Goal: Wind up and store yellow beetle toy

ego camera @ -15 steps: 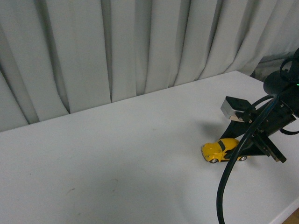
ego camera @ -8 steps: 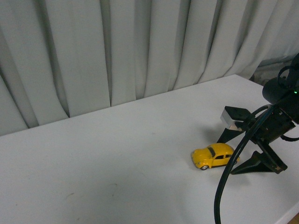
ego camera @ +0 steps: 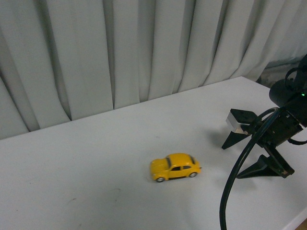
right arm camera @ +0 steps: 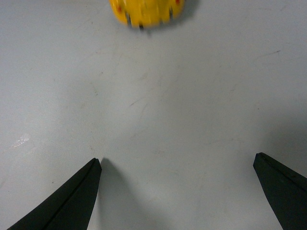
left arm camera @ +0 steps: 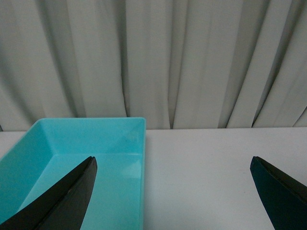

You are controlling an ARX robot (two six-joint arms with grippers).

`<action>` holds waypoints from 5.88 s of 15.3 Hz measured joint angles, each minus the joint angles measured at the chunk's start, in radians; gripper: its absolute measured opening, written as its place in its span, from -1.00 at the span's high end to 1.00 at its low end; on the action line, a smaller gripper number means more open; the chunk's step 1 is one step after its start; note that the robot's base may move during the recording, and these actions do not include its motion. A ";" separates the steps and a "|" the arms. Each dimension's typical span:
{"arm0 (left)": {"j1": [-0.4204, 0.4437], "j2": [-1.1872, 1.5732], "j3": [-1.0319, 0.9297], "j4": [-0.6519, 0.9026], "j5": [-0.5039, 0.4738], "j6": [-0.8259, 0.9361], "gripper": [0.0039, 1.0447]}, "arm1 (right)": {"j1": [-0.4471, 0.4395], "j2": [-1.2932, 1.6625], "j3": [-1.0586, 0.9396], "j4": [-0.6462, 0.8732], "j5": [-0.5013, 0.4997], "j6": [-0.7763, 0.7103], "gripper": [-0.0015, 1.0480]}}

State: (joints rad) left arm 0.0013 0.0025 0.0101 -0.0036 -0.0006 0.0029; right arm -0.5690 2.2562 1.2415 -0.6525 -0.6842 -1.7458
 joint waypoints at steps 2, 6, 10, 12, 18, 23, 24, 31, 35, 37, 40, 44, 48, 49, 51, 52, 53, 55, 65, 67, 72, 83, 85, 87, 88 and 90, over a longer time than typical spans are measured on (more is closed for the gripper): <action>0.000 0.000 0.000 0.000 0.000 0.000 -0.88 | 0.000 0.000 0.000 0.000 0.000 0.000 -0.87; 0.000 0.000 0.000 0.000 0.000 0.000 -0.88 | 0.000 0.000 0.000 0.005 0.000 0.002 -0.87; 0.000 0.000 0.000 0.000 0.000 0.000 -0.88 | 0.006 0.000 -0.003 0.039 -0.005 0.023 -0.87; 0.000 0.000 0.000 0.000 0.000 0.000 -0.88 | 0.013 -0.024 -0.041 0.064 -0.018 0.024 -0.87; 0.000 0.000 0.000 0.000 0.000 0.000 -0.88 | 0.086 -0.173 -0.117 0.163 -0.144 0.017 -0.87; -0.001 0.000 0.000 -0.001 0.002 0.000 -0.88 | 0.266 -0.400 -0.682 1.332 0.309 0.792 -0.25; -0.001 0.000 0.000 0.000 0.001 0.000 -0.88 | 0.336 -0.555 -0.800 1.592 0.406 1.096 -0.01; -0.001 0.000 0.000 0.000 -0.002 0.000 -0.88 | 0.574 -1.120 -1.179 1.599 0.678 1.695 0.96; -0.002 0.000 0.000 0.000 0.000 0.000 -0.88 | 0.573 -1.436 -1.219 1.420 0.682 1.728 0.96; -0.002 0.000 0.000 0.000 0.000 0.000 -0.88 | 0.573 -1.552 -1.226 1.336 0.682 1.728 0.96; -0.002 0.000 0.000 0.000 0.000 0.000 -0.88 | 0.573 -1.659 -1.230 1.231 0.682 1.728 0.96; -0.002 0.000 0.000 0.000 0.000 0.000 -0.88 | 0.573 -1.798 -1.230 1.107 0.682 1.728 0.96; -0.002 0.000 0.000 0.000 0.000 0.000 -0.88 | 0.573 -1.906 -1.231 1.005 0.682 1.728 0.96; -0.002 0.000 0.000 0.000 0.000 0.000 -0.88 | 0.573 -1.934 -1.231 0.975 0.682 1.728 0.96; -0.002 0.000 0.000 0.000 0.000 0.000 -0.88 | 0.573 -1.986 -1.231 0.927 0.682 1.729 0.96; -0.002 0.000 0.000 0.000 0.000 0.000 -0.88 | 0.573 -2.005 -1.231 0.906 0.682 1.729 0.96; -0.002 0.000 0.000 0.000 0.000 0.000 -0.88 | 0.573 -2.025 -1.231 0.884 0.682 1.730 0.96; -0.002 0.000 0.000 0.000 0.000 0.000 -0.88 | 0.573 -2.059 -1.231 0.851 0.682 1.730 0.96; -0.002 0.000 0.000 0.000 0.000 0.000 -0.88 | 0.573 -2.253 -1.230 0.649 0.684 1.731 0.58; -0.002 0.000 0.000 0.000 0.000 0.000 -0.88 | 0.573 -2.253 -1.230 0.649 0.684 1.731 0.14; -0.002 0.000 0.000 0.000 0.000 0.000 -0.88 | 0.573 -2.253 -1.230 0.649 0.685 1.731 -0.48; 0.022 1.030 0.612 0.233 -0.141 -0.165 -0.88 | 0.569 -2.253 -1.230 0.649 0.684 1.731 -0.87; 0.015 1.114 0.665 0.243 -0.126 -0.117 -0.88 | 0.569 -2.253 -1.230 0.648 0.685 1.731 -0.87; 0.006 1.174 0.702 0.247 -0.106 -0.077 -0.88 | 0.569 -2.253 -1.230 0.649 0.685 1.732 -0.87; 0.000 1.202 0.719 0.249 -0.100 -0.055 -0.88 | 0.569 -2.253 -1.230 0.649 0.685 1.731 -0.87; -0.027 1.313 0.801 0.228 -0.045 0.066 -0.88 | 0.569 -2.253 -1.230 0.649 0.684 1.731 -0.87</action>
State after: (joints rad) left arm -0.0261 1.3151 0.8108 0.2241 -0.0460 0.0692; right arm -0.0002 0.0036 0.0113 -0.0040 0.0002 -0.0147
